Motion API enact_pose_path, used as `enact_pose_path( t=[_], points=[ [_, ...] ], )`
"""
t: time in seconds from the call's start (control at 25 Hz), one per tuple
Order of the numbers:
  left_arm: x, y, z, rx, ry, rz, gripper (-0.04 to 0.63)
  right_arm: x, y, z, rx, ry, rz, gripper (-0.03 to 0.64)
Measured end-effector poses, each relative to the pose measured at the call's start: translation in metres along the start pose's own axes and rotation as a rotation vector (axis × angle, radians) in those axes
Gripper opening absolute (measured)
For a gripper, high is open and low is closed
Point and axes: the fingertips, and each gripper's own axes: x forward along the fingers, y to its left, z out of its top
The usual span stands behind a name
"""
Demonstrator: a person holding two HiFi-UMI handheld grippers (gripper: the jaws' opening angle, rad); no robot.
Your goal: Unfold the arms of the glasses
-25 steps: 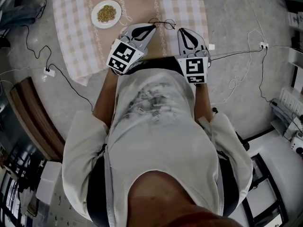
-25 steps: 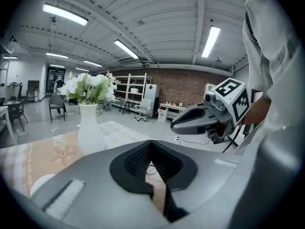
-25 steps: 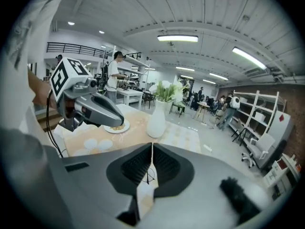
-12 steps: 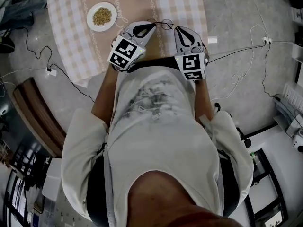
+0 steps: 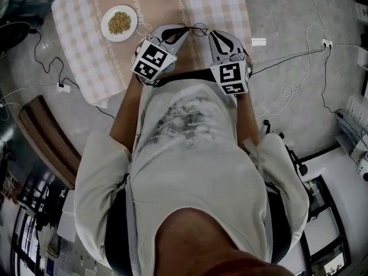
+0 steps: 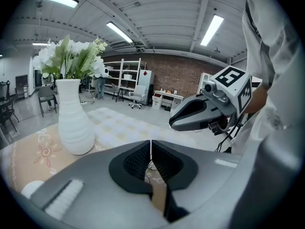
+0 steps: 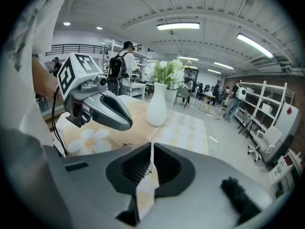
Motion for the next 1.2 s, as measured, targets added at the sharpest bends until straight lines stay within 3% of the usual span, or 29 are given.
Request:
enact_pose_path(
  t=[1.2],
  points=[
    [0.049, 0.005, -0.049, 0.1, 0.216, -0.118, 0.072, 0.028, -0.001, -0.038, 0.013, 0.104, 0.063, 0.08]
  ],
)
